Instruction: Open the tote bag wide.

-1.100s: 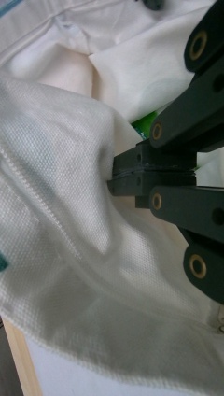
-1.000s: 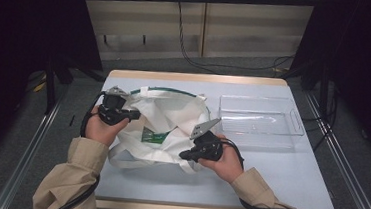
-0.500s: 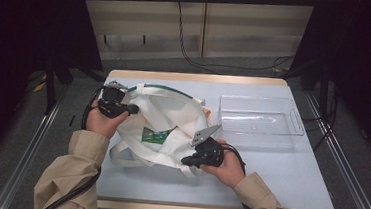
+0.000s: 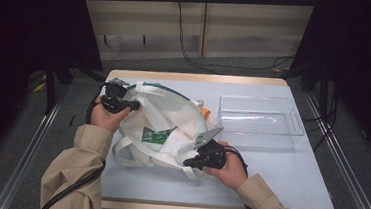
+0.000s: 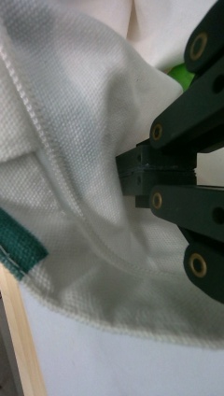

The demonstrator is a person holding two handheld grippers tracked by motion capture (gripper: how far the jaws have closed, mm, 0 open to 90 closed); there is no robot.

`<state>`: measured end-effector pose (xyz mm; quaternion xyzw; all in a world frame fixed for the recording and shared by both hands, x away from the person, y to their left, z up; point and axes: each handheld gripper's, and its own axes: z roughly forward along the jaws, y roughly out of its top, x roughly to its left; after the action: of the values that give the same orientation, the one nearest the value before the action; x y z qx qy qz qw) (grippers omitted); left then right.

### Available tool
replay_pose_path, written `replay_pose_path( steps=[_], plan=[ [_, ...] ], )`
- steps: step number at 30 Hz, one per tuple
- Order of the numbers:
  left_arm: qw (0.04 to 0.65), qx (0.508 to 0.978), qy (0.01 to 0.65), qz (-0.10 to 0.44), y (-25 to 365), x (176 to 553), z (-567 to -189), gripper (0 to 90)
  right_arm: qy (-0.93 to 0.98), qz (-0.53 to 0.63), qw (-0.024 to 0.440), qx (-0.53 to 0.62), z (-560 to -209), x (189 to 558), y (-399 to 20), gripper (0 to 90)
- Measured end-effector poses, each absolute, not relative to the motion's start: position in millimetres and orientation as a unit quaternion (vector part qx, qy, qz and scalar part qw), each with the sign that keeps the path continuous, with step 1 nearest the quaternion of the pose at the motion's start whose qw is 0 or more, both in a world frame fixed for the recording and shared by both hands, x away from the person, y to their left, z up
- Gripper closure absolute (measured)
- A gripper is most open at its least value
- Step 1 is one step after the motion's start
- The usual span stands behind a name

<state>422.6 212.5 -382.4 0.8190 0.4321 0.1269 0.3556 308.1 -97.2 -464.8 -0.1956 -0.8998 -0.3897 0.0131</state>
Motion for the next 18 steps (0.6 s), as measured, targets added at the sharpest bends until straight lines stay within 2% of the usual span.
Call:
replay_pose_path(
  steps=[18],
  plan=[
    [0.350,0.813,0.451,0.115,209,441,-400,90.0,-0.902,-0.389,0.010,-0.188,-469,307,-101,90.0]
  ],
)
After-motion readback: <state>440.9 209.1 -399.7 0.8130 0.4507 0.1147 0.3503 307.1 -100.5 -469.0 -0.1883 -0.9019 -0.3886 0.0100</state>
